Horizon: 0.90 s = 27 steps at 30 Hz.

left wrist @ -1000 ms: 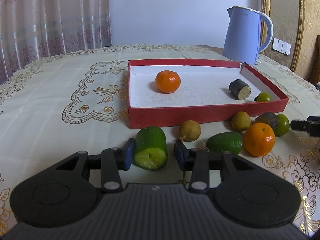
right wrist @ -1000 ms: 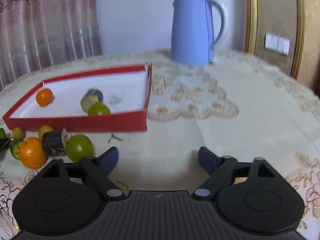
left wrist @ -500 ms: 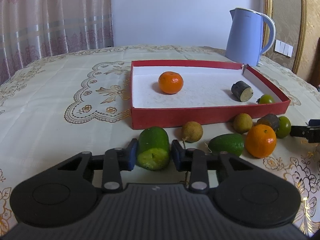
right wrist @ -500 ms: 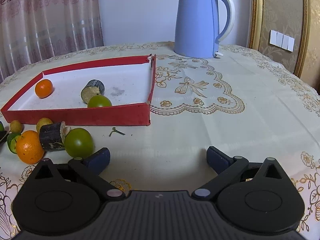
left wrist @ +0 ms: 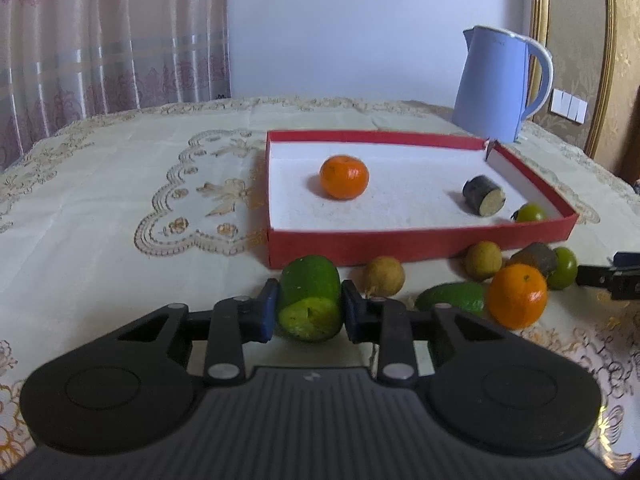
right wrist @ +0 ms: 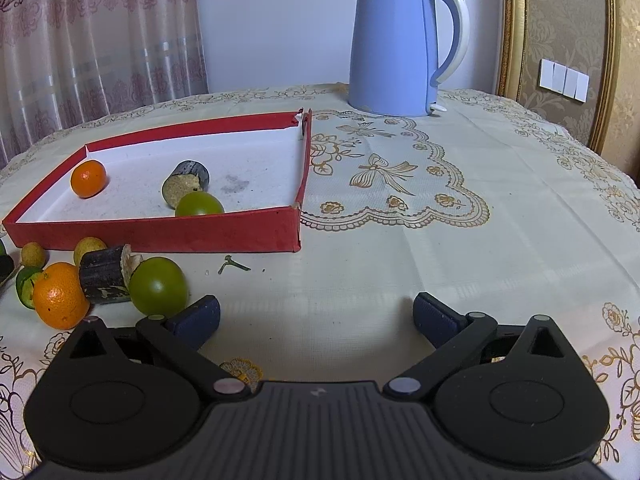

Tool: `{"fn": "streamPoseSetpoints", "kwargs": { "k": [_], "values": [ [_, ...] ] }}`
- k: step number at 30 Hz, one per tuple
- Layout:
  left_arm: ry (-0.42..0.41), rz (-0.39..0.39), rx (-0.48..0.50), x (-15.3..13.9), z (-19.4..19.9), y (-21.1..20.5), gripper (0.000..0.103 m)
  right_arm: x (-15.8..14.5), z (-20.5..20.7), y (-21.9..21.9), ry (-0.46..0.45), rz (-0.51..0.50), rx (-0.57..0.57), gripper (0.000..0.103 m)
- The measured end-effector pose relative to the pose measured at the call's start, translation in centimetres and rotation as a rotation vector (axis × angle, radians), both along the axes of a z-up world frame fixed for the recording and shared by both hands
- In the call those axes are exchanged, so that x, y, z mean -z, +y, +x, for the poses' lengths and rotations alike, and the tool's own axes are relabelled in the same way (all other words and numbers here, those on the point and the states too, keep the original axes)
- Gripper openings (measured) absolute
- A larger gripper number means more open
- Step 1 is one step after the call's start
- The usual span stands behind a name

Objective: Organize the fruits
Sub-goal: 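Carry the cut lime into the tray and open the left tool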

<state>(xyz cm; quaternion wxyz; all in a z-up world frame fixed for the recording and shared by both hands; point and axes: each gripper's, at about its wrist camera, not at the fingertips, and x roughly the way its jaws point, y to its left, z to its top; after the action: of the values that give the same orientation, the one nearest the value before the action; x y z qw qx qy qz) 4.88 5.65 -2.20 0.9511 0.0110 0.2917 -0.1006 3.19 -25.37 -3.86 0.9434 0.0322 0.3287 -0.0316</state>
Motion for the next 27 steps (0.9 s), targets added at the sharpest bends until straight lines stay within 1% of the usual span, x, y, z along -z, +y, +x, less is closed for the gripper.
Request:
{"fn": "streamPoseSetpoints", "kwargs": {
  "k": [3, 5, 8, 14, 17, 20, 22, 24, 27],
  "values": [
    [-0.022, -0.008, 0.027, -1.4, 0.0, -0.4, 0.029, 0.0, 0.0, 0.0, 0.000, 0.000, 0.000, 0.103],
    [-0.038, 0.003, 0.044, -2.2, 0.3, -1.0, 0.029, 0.0, 0.0, 0.0, 0.000, -0.001, 0.000, 0.103],
    [-0.068, 0.038, 0.057, -3.3, 1.6, -2.2, 0.029, 0.0, 0.0, 0.0, 0.000, 0.001, 0.000, 0.103],
    [-0.081, 0.053, 0.055, -4.3, 4.6, -3.6, 0.029, 0.0, 0.0, 0.0, 0.000, 0.000, 0.000, 0.103],
    [-0.054, 0.054, 0.046, -4.1, 6.4, -4.0, 0.029, 0.0, 0.0, 0.0, 0.000, 0.000, 0.000, 0.103],
    [-0.016, 0.065, 0.026, -3.3, 8.4, -4.2, 0.029, 0.0, 0.0, 0.0, 0.000, 0.001, 0.000, 0.103],
    [0.013, 0.057, 0.015, -2.8, 9.6, -4.1, 0.029, 0.0, 0.0, 0.0, 0.000, 0.000, 0.000, 0.103],
    [0.037, 0.053, 0.011, -2.3, 10.3, -3.8, 0.029, 0.0, 0.0, 0.0, 0.000, 0.000, 0.000, 0.103],
    [0.059, 0.075, 0.003, -1.4, 11.1, -3.8, 0.029, 0.0, 0.0, 0.0, 0.000, 0.000, 0.000, 0.103]
  ]
}}
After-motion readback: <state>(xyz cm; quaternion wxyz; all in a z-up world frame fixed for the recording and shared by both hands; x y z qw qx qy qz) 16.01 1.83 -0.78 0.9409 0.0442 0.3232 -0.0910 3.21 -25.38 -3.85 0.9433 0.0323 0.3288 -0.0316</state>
